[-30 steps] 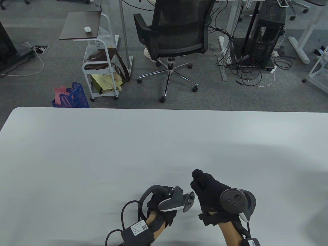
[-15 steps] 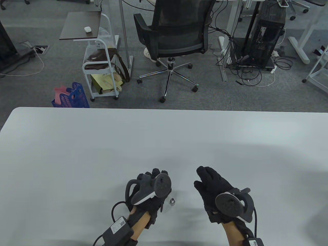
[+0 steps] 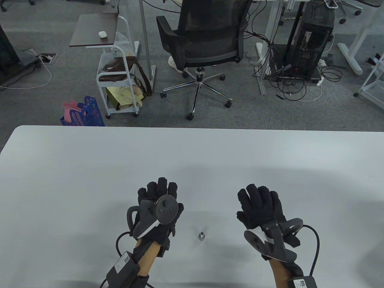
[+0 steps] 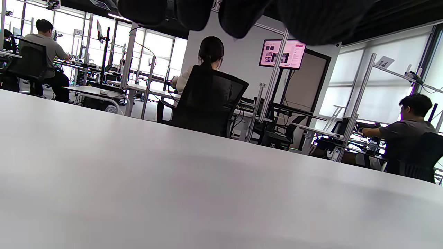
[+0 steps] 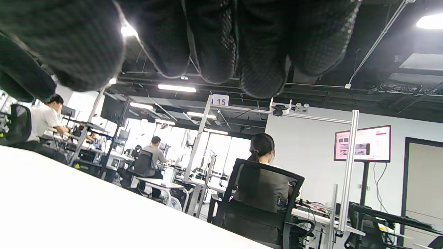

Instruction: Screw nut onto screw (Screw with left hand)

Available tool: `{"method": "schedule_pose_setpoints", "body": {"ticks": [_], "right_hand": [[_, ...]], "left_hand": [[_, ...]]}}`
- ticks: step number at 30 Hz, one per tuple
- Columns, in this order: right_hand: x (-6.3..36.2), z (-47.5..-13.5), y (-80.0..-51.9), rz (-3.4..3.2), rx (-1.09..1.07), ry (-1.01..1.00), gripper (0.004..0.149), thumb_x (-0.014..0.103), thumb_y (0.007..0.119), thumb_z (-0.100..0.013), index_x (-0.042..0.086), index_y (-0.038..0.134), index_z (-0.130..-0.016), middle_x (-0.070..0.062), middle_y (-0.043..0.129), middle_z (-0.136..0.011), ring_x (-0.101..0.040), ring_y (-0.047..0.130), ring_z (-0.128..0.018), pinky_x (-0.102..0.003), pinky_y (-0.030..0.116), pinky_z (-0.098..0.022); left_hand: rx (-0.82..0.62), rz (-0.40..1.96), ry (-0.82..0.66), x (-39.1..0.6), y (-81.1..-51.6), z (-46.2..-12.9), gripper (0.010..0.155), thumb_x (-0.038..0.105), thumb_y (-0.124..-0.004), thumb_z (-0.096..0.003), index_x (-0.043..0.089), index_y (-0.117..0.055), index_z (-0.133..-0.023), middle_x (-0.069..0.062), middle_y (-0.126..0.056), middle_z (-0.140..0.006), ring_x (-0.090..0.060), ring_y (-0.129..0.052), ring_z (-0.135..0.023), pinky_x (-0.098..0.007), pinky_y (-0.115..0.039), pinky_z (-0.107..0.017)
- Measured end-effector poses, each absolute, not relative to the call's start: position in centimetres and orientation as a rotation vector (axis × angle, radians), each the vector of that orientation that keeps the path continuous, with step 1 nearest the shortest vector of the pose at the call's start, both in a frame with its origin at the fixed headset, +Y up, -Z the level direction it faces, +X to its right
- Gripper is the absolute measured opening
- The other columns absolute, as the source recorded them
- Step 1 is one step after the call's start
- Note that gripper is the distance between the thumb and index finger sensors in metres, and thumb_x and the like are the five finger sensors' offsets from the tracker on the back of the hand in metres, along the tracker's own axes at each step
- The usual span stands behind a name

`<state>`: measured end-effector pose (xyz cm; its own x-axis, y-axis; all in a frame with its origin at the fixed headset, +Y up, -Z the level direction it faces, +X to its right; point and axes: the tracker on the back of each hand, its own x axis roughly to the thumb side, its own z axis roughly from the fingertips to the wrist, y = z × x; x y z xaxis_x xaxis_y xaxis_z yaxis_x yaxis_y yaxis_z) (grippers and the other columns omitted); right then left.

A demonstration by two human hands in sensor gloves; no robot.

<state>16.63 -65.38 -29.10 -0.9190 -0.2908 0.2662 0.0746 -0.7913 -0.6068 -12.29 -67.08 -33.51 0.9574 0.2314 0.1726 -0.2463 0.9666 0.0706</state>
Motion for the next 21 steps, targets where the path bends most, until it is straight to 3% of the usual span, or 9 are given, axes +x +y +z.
{"method": "schedule_pose_setpoints", "body": {"ticks": [21], "right_hand": [[15.68,-29.32,-65.98,-2.689,-0.513,0.805,0.066,0.055,0.083,-0.036,0.027,0.073,-0.095,-0.007,0.072,-0.105,-0.043,0.086,-0.087,-0.061,0.069,-0.065]], "left_hand": [[0.008,0.208,-0.176,-11.31,-67.94,-33.59,0.075,0.051,-0.069,-0.0407,0.022,-0.054,-0.108,-0.017,-0.044,-0.119,-0.055,-0.049,-0.107,-0.072,-0.031,-0.074]]}}
